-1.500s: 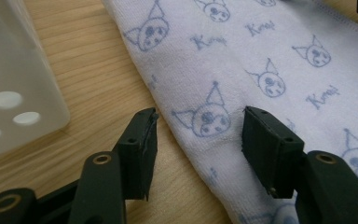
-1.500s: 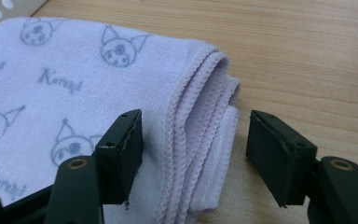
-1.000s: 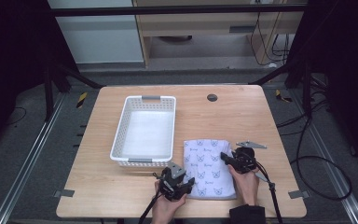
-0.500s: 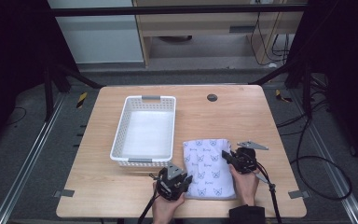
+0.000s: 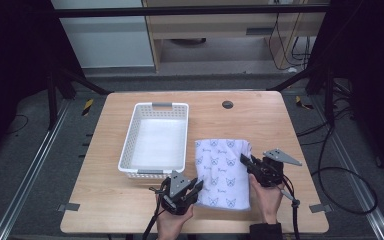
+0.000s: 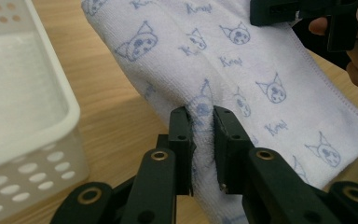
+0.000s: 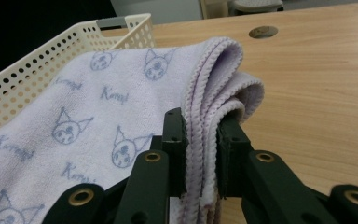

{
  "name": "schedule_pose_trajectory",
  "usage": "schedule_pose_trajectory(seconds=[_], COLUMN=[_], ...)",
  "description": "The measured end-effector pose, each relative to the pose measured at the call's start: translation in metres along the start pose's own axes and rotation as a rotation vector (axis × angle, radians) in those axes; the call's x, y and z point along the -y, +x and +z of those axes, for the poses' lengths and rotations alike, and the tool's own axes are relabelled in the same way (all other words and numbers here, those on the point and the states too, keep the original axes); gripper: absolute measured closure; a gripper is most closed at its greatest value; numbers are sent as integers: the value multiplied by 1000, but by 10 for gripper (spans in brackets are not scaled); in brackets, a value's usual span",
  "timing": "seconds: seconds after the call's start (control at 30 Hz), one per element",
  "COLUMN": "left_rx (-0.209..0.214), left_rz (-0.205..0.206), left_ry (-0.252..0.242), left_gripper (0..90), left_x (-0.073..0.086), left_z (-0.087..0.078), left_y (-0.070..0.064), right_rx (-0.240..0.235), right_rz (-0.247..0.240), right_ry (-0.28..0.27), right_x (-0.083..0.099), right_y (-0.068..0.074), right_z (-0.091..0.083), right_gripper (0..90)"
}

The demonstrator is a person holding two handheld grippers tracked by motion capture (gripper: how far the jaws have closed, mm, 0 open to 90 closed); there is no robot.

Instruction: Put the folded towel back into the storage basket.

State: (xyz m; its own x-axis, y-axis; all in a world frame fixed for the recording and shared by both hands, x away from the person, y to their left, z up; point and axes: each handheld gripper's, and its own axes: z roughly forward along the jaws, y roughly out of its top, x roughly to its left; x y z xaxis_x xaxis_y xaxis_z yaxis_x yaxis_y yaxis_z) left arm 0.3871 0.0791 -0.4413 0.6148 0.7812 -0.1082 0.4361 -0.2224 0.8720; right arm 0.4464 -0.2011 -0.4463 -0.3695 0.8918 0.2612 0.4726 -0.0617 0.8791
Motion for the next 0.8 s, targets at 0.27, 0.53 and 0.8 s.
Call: schedule_pose_trajectory(seconds=[0.27,0.53,0.8], left_rx=[-11,-18,-23], left_rz=[26,36,41], left_ry=[-25,-46,-68], left_gripper=[777,778,779], left_x=[-15,-25,-34], left_z=[-7,-11,-15], left_y=[0,0,3], right_rx=[14,21,36], right_rz=[-13,-16,-32], right_ry=[-54,-84,-105], right_x=[-13,-22,-28], right_y=[9,14,20], right_z=[-8,-12,-12], right_gripper=[765,765,765])
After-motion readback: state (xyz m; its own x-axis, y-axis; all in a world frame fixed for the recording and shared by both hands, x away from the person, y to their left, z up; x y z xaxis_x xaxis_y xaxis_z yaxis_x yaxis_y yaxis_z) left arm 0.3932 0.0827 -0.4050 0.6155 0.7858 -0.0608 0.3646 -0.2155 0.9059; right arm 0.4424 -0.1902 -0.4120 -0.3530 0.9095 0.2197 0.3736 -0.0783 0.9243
